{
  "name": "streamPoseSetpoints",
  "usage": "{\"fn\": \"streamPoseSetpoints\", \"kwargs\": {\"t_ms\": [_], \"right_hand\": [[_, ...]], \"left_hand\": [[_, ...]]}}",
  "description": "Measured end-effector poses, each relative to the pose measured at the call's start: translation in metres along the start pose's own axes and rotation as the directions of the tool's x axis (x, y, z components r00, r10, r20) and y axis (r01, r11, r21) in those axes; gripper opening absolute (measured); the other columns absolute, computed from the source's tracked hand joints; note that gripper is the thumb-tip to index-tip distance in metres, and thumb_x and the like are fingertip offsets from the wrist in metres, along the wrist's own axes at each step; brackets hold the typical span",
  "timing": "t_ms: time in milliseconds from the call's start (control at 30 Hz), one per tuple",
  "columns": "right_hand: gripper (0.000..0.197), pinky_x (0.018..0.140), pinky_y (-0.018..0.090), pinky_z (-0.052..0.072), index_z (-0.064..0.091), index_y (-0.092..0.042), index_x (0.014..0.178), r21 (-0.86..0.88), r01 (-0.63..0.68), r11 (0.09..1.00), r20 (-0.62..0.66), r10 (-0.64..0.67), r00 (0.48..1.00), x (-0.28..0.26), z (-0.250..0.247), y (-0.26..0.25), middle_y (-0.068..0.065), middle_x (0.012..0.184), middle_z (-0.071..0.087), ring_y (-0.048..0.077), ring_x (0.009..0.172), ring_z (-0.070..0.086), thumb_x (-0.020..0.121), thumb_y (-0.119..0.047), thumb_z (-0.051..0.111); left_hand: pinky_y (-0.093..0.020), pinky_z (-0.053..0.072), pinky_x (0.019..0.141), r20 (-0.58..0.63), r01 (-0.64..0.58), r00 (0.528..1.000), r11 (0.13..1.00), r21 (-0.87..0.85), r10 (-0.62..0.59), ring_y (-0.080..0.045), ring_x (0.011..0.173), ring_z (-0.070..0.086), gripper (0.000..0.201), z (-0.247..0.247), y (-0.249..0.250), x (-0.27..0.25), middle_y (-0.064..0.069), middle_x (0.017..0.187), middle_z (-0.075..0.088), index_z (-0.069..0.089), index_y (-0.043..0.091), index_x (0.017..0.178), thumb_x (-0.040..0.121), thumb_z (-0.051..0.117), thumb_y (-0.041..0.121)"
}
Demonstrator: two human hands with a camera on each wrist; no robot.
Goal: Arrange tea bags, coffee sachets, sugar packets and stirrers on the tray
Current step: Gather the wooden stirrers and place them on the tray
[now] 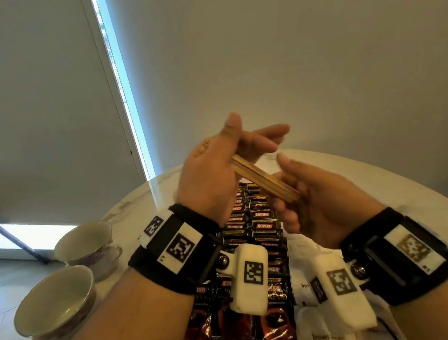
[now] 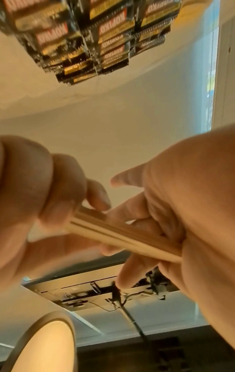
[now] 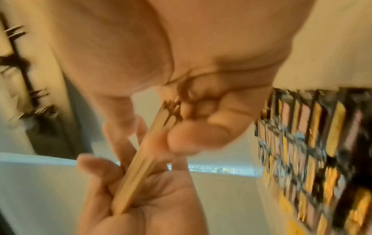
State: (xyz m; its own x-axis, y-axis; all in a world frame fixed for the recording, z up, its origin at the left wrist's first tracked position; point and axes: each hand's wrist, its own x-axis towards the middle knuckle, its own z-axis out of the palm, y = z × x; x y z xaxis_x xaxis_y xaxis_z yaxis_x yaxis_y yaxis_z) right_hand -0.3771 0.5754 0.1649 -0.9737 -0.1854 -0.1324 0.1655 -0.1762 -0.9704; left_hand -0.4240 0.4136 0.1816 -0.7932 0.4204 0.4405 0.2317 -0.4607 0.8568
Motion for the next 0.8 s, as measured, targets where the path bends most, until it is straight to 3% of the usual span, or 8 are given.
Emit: {"fn": "streamPoseSetpoints", "kwargs": {"t_ms": [100, 200, 300, 433, 500, 600, 700, 800], "right_hand": [[0.055, 0.043, 0.023, 0.022, 0.062, -0.013, 0.094, 0.181, -0.031, 0.983, -0.059, 0.042, 0.997, 0.004, 0.003, 0.003, 0.004, 0.062, 0.046, 0.014, 0.046, 0.032, 0.093, -0.067, 0.051], [0.051, 0.047, 0.025, 0.018, 0.059, -0.013, 0.090, 0.077, 0.016, 0.997, -0.072, -0.010, 0.997, 0.007, 0.007, 0.007, 0.000, 0.058, 0.038, 0.012, 0.046, 0.026, 0.084, -0.064, 0.060], [0.051, 0.050, 0.027, 0.016, 0.065, -0.011, 0.092, -0.025, 0.096, 0.995, -0.021, -0.096, 0.995, 0.005, 0.008, 0.007, -0.001, 0.058, 0.035, 0.012, 0.048, 0.024, 0.080, -0.060, 0.060], [0.041, 0.047, 0.024, 0.019, 0.073, -0.014, 0.084, -0.134, 0.182, 0.974, 0.080, -0.172, 0.982, 0.005, 0.009, 0.008, -0.001, 0.058, 0.030, 0.014, 0.049, 0.021, 0.086, -0.052, 0.059], [0.038, 0.046, 0.023, 0.020, 0.068, -0.014, 0.080, -0.093, 0.170, 0.981, 0.079, -0.162, 0.984, 0.005, 0.010, 0.009, 0.000, 0.058, 0.029, 0.015, 0.049, 0.018, 0.086, -0.050, 0.060], [0.037, 0.044, 0.020, 0.021, 0.064, -0.013, 0.079, -0.015, 0.136, 0.991, 0.068, -0.135, 0.989, 0.005, 0.008, 0.008, -0.001, 0.058, 0.027, 0.013, 0.046, 0.018, 0.091, -0.047, 0.057], [0.037, 0.041, 0.018, 0.022, 0.064, -0.014, 0.079, 0.070, 0.101, 0.992, 0.079, -0.107, 0.991, 0.004, 0.005, 0.006, -0.003, 0.057, 0.026, 0.010, 0.043, 0.020, 0.094, -0.046, 0.054], [0.036, 0.040, 0.019, 0.019, 0.065, -0.015, 0.080, 0.132, 0.074, 0.989, 0.098, -0.087, 0.991, 0.002, 0.006, 0.006, -0.005, 0.057, 0.025, 0.009, 0.043, 0.019, 0.094, -0.047, 0.055]], "left_hand": [[-0.048, 0.045, 0.112, 0.020, -0.046, 0.999, 0.996, 0.071, 0.045, -0.029, 0.121, 0.070, 0.056, 0.006, -0.004, -0.001, -0.014, 0.120, 0.077, 0.074, 0.011, 0.076, 0.102, 0.042, 0.050], [-0.054, 0.042, 0.116, 0.032, -0.065, 0.998, 0.988, 0.139, 0.061, -0.027, 0.121, 0.070, 0.054, 0.009, -0.007, -0.001, -0.012, 0.119, 0.077, 0.071, 0.010, 0.075, 0.099, 0.047, 0.052], [-0.044, 0.048, 0.109, -0.025, -0.081, 0.996, 0.961, 0.264, 0.090, -0.018, 0.114, 0.073, 0.053, 0.005, -0.001, 0.001, -0.003, 0.114, 0.080, 0.065, 0.009, 0.075, 0.101, 0.043, 0.049], [-0.035, 0.052, 0.094, -0.100, -0.036, 0.993, 0.969, 0.246, 0.062, -0.020, 0.107, 0.075, 0.051, 0.000, 0.001, 0.003, -0.004, 0.109, 0.080, 0.058, 0.008, 0.073, 0.104, 0.043, 0.045], [-0.037, 0.055, 0.090, -0.142, -0.048, 0.986, 0.966, 0.253, 0.086, -0.023, 0.101, 0.076, 0.041, 0.000, 0.001, 0.002, -0.005, 0.107, 0.080, 0.061, 0.010, 0.083, 0.094, 0.053, 0.049], [-0.036, 0.062, 0.083, -0.170, -0.138, 0.967, 0.949, 0.285, 0.192, -0.025, 0.094, 0.078, 0.042, -0.002, 0.002, 0.002, -0.006, 0.108, 0.079, 0.060, 0.014, 0.115, 0.087, 0.064, 0.045], [-0.039, 0.063, 0.084, -0.089, -0.212, 0.963, 0.916, 0.340, 0.256, -0.025, 0.093, 0.078, 0.048, -0.006, 0.002, 0.003, -0.005, 0.114, 0.077, 0.052, 0.017, 0.136, 0.095, 0.059, 0.040], [-0.043, 0.063, 0.085, -0.009, -0.258, 0.958, 0.877, 0.406, 0.286, -0.026, 0.092, 0.077, 0.040, -0.011, 0.001, 0.001, -0.007, 0.112, 0.076, 0.052, 0.013, 0.138, 0.104, 0.052, 0.033]]}}
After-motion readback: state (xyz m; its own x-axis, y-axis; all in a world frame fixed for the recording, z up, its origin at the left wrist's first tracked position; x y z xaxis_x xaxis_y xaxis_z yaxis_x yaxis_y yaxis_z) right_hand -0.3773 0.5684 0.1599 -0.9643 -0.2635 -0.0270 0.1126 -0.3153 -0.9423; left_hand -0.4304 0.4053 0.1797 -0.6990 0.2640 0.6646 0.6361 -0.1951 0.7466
